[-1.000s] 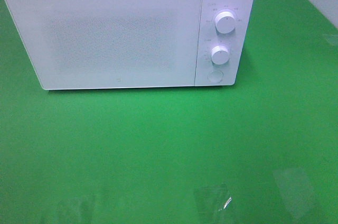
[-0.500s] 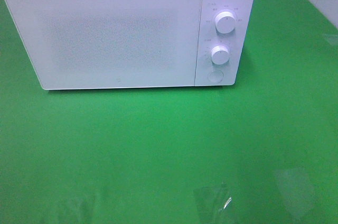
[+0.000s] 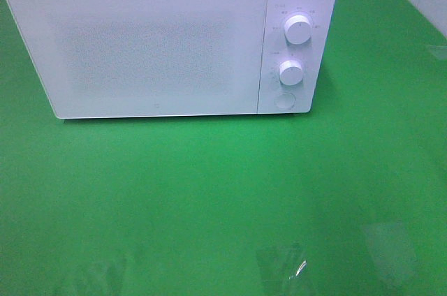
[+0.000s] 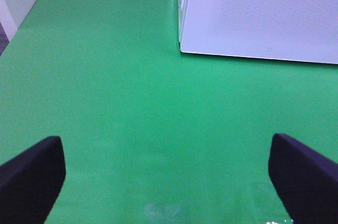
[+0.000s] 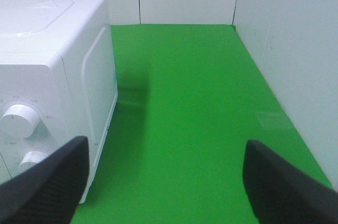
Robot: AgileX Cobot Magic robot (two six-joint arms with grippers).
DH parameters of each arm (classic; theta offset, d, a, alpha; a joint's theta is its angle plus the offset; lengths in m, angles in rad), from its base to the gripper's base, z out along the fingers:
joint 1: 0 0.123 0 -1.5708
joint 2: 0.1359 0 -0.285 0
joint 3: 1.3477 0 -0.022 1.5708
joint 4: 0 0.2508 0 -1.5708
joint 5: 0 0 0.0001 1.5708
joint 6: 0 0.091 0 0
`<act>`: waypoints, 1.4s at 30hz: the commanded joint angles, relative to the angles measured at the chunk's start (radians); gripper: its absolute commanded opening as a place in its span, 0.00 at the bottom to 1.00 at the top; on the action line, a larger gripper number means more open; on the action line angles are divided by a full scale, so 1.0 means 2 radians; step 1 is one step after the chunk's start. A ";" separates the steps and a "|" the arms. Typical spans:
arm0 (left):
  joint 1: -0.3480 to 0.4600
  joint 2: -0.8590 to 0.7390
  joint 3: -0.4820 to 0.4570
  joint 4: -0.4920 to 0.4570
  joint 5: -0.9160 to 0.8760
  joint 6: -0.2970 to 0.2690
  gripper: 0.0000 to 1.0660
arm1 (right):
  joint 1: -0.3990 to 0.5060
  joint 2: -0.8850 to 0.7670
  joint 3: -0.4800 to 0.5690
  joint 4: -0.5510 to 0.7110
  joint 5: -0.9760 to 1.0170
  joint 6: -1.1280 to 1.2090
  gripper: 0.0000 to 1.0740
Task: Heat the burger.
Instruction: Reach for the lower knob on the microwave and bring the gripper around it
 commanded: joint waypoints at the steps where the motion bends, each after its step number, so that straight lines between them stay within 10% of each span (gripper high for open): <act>1: 0.001 -0.009 0.000 -0.002 -0.006 -0.002 0.93 | -0.002 0.035 0.000 -0.005 -0.053 -0.009 0.71; 19: 0.001 -0.009 0.000 -0.002 -0.006 -0.002 0.93 | 0.017 0.154 0.075 0.140 -0.305 -0.107 0.71; 42: 0.001 -0.009 0.000 -0.002 -0.006 -0.002 0.93 | 0.298 0.316 0.078 0.389 -0.520 -0.246 0.71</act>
